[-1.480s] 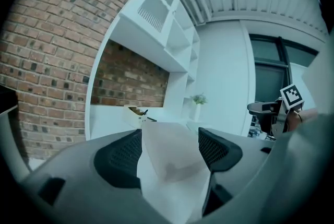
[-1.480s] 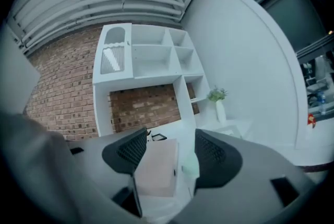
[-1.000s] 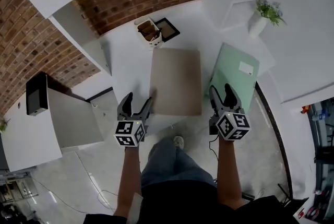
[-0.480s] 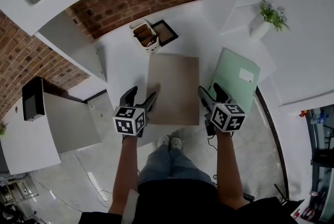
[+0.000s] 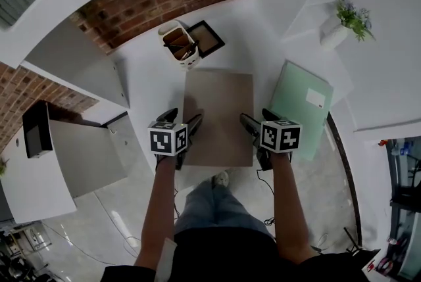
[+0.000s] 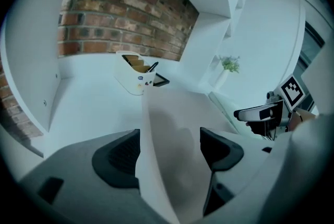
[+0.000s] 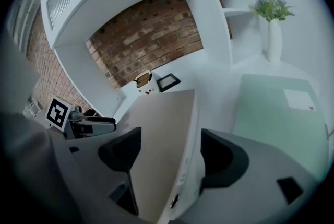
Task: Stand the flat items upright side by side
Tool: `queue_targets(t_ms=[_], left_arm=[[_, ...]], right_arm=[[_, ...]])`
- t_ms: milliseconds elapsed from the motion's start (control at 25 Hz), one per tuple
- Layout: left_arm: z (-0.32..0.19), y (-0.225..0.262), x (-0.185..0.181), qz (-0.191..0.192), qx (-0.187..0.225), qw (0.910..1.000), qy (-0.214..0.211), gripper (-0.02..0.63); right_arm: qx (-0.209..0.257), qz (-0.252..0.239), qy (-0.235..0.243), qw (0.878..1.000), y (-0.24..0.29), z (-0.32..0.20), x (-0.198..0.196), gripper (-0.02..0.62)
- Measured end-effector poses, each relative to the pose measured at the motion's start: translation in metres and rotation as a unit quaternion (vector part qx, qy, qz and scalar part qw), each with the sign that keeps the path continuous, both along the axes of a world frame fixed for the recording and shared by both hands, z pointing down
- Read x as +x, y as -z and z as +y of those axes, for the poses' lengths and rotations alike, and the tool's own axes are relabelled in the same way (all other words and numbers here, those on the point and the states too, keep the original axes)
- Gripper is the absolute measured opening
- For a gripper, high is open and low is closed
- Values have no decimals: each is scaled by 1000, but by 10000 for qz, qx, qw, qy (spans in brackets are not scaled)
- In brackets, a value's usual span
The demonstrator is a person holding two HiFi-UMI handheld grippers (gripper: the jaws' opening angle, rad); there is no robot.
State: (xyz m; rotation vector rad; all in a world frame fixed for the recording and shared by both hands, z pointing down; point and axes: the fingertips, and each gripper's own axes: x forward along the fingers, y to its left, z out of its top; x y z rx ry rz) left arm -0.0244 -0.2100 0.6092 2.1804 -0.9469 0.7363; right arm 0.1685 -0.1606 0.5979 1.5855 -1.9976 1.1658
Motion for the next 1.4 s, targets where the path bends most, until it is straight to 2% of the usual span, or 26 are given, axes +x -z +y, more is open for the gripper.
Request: queue_targets(t_ms=[320, 560, 960, 1400], left_arm=[[-1, -24, 9, 3, -663, 9976, -174, 342], [0, -33, 13, 44, -954, 9952, -237, 344], [-1, -35, 17, 68, -1104, 9931, -402, 345], [-1, -35, 18, -54, -1031, 9939, -380, 345]], right_arm=[[-611, -44, 239, 9978, -28, -11, -11, 350], [-960, -58, 314, 9949, -42, -13, -14, 350], [-1223, -381, 377, 9910, -52, -14, -21, 350], [-1325, -210, 262, 9906, -51, -12, -24, 348]])
